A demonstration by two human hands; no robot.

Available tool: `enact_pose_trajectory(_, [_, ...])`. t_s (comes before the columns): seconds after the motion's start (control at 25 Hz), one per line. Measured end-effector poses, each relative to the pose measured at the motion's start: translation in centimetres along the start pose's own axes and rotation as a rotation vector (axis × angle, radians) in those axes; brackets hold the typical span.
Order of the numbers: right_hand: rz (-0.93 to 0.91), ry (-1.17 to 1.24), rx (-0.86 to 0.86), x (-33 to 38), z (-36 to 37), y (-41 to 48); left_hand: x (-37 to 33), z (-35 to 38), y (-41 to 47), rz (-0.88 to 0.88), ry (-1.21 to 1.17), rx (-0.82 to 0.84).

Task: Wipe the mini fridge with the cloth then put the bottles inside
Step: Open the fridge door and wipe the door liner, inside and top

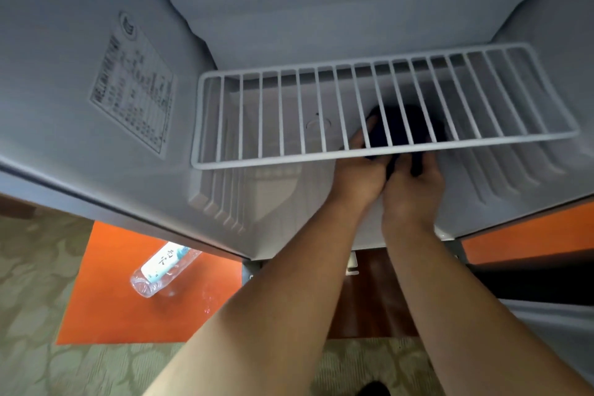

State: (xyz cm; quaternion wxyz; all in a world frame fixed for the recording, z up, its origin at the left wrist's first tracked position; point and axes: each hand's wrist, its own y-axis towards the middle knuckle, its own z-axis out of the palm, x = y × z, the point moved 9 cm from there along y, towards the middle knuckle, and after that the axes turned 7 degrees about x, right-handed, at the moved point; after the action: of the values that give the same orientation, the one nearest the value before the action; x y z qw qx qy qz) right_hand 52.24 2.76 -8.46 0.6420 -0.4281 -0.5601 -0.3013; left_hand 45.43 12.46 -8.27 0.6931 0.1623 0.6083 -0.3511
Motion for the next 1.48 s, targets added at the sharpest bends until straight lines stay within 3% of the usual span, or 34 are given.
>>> enact_pose_trajectory(0.16, [0.005, 0.274, 0.044, 1.8, 0.7, 3.0, -1.5, 0.5, 1.8, -0.004, -0.170, -0.009])
enact_pose_trajectory(0.32, [-0.058, 0.202, 0.267, 2.2, 5.7, 1.4, -1.8, -5.1, 0.0, 0.033, -0.322, -0.137])
enact_pose_trajectory(0.52, [-0.076, -0.017, 0.633, 1.9, 15.1, -5.2, -0.9, -11.9, -6.2, 0.047, -0.617, -0.447])
enact_pose_trajectory(0.72, [-0.041, -0.187, 0.728, 2.4, 16.4, -4.8, -0.4, -11.3, -7.5, 0.028, -0.696, -0.460])
enact_pose_trajectory(0.88, [0.011, -0.130, 0.571, 3.5, 11.2, -3.5, -0.7, -7.7, -6.8, -0.005, -0.602, -0.371])
enact_pose_trajectory(1.08, [0.074, 0.114, 0.110, 5.3, -0.8, 0.5, -3.9, 4.0, -2.1, -0.040, -0.278, -0.047])
enact_pose_trajectory(1.2, [0.043, -0.045, 0.090, 5.4, -2.7, -1.4, -4.2, 6.5, -1.4, -0.025, -0.127, -0.013])
enact_pose_trajectory(1.36, [0.053, 0.149, 0.143, 3.9, -1.8, -5.4, -3.1, 5.1, -1.7, -0.086, -0.059, 0.051])
enact_pose_trajectory(1.48, [0.074, 0.253, 0.067, 3.6, -3.0, -7.7, -2.9, 5.3, -3.5, -0.130, 0.075, 0.087])
